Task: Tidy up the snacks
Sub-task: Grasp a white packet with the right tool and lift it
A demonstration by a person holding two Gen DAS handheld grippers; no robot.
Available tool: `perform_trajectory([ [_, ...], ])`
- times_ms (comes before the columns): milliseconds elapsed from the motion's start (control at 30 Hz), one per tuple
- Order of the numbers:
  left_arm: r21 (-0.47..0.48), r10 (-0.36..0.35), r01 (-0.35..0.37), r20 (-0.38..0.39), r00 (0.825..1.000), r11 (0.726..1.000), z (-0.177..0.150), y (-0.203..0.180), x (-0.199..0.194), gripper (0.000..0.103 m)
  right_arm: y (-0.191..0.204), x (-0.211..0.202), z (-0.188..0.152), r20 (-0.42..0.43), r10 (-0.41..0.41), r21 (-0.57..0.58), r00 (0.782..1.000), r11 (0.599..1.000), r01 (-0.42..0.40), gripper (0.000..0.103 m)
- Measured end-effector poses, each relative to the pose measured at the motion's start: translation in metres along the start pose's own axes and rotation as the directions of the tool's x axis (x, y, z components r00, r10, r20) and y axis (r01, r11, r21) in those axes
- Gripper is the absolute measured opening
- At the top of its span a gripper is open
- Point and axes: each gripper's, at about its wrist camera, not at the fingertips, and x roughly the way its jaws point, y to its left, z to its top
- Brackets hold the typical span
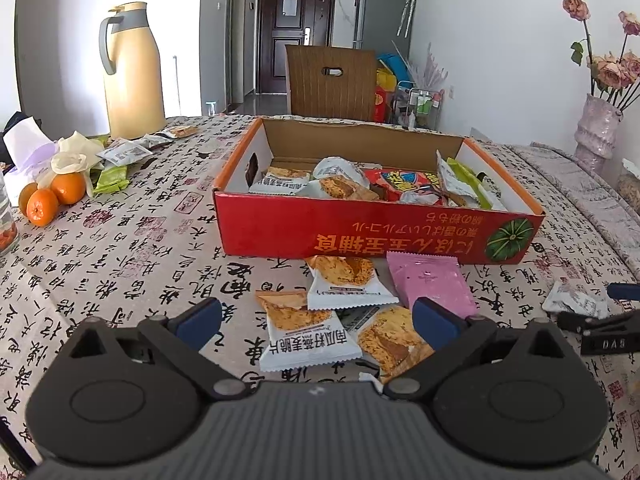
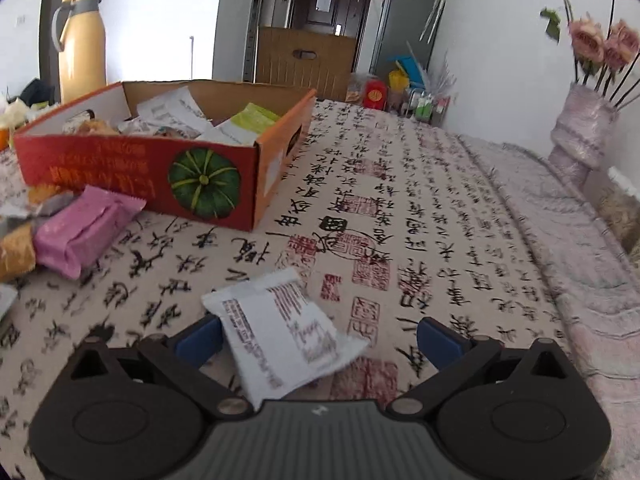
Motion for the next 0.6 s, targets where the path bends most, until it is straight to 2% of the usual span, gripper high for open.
perform_trajectory([
  [133,0.003,0.0,0.0,-0.009,1.0,1.0,0.0,0.0,0.003,0.103,-0.018,0.013,0.0,0.003,0.07,0.12,0.998,0.99,-0.07,0.103],
  [600,-0.019,-0.028,0.028,-0.021,0.999,0.999,-0.004,0.008,0.002,0.103,-0.018,0.02,0.003,0.011,0.035,0.138,0.999,0.99,-0.036,0.103],
])
